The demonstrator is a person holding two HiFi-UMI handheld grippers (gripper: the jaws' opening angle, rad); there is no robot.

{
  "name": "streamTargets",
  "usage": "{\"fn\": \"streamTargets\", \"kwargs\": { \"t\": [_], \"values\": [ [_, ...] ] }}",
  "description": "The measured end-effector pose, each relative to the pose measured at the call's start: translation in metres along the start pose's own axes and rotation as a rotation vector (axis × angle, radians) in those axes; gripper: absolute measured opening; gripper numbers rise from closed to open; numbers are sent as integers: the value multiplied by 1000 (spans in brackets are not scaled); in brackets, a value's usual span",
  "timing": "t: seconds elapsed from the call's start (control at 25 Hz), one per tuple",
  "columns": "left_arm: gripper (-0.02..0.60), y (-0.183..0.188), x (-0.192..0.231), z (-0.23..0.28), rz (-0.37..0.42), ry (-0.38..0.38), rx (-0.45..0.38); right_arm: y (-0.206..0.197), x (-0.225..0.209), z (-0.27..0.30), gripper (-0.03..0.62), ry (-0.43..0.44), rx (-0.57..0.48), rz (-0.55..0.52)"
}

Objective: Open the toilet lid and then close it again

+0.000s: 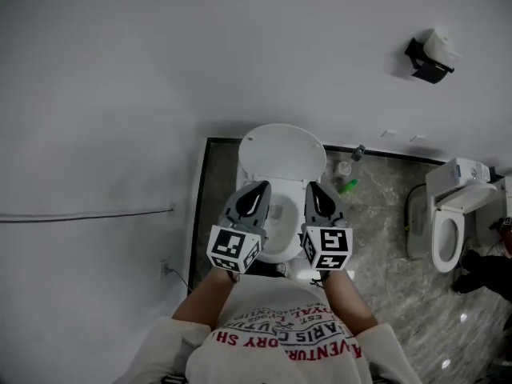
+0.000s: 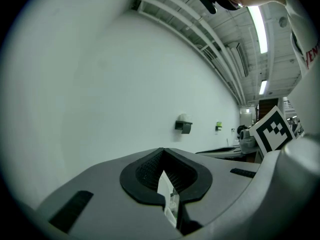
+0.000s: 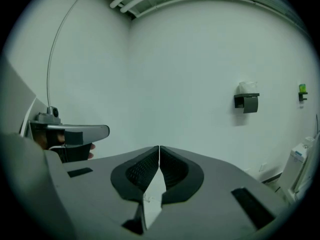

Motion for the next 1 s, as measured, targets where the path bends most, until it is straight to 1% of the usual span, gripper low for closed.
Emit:
{"fn": "streamTargets", "kwargs": {
  "t": [0.12, 0.24, 0.32, 0.48, 0.6, 0.8, 0.96, 1.0],
  "values": [
    [3, 4, -2, -22, -4, 25, -20, 0, 7, -20, 12, -5, -18, -28],
    [3, 7, -3, -30, -22, 43, -32, 2, 10, -30, 12, -6, -29, -33],
    [3, 8, -4, -34, -22, 43, -39, 4, 13, -35, 12, -9, -53, -41],
    [3, 11, -5, -36, -5, 27, -35, 14, 21, -39, 12, -13, -113, -92],
    [3, 13, -8, -34, 32, 22, -16, 17, 21, -38, 12, -6, -109, -76],
    [3, 12, -5, -29, -11, 24, -31, 15, 18, -31, 12, 0, -86, -63],
    [3, 8, 0, -19, -20, 29, -1, 13, 14, -21, 12, -1, -55, -94],
    [3, 6, 2, -16, -23, 27, 9, 13, 12, -17, 12, 1, -47, -88]
  ]
}}
Point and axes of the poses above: the fingertips, and each gripper's own axes: z forward along the fingers, x to its left, y out of its top, the point moved 8 cm from there along -z, backward along the fingers, and after that the axes turned 2 degrees about x, right-handed, at the moved point
